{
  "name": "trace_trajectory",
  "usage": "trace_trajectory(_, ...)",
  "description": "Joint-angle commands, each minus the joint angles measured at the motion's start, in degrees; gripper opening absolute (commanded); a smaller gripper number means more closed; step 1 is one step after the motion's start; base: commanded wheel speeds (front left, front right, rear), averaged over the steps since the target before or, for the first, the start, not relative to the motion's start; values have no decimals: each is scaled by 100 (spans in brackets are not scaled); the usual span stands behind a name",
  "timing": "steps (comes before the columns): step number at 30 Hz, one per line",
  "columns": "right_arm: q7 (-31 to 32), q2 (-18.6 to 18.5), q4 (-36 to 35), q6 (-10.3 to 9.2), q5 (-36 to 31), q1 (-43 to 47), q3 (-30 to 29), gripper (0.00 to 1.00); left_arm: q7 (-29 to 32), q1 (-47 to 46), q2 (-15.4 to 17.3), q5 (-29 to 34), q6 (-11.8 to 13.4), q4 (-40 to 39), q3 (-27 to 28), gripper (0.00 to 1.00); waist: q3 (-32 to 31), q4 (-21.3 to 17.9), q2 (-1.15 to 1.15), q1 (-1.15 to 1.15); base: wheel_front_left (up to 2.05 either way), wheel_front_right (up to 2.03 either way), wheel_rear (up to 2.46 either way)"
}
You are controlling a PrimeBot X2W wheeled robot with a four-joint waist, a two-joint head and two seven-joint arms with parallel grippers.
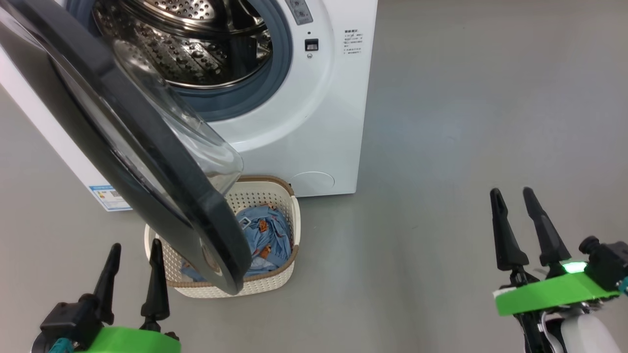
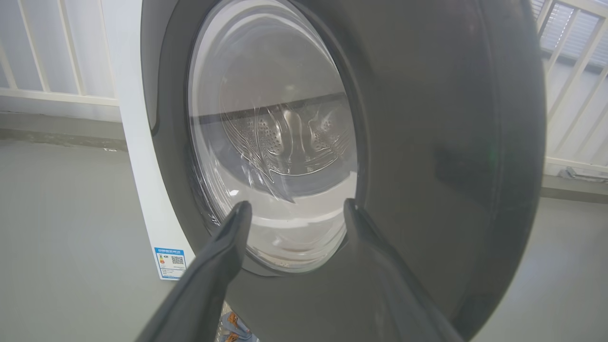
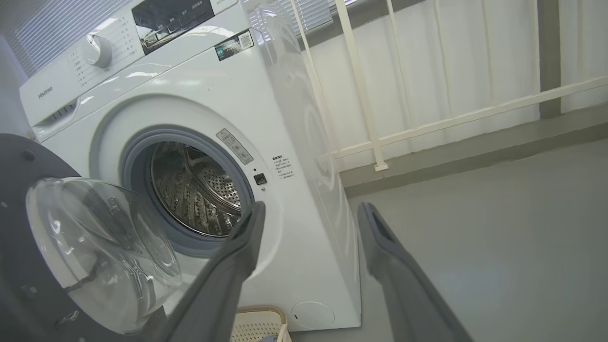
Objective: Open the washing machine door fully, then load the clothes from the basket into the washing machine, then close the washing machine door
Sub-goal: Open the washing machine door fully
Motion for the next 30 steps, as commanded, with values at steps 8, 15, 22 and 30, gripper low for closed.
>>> trace_trajectory(8,-41,6,-522,10,-1364,603,-131,100,-36,-68,75,92,13,-97,227,100,31,-13,0,0,0,0,0)
trace_trajectory(15,-41,93,-657,10,-1794,840,-243,100,-36,-34,75,159,15,-51,201,100,22,2,0,0,0,0,0)
trace_trajectory(22,-41,186,-469,10,-1956,864,-417,100,-36,10,75,244,11,1,215,100,-35,25,0,0,0,0,0)
trace_trajectory(30,-41,254,-358,10,-1999,908,-383,100,-36,52,75,276,4,8,194,100,-88,36,0,0,0,0,0)
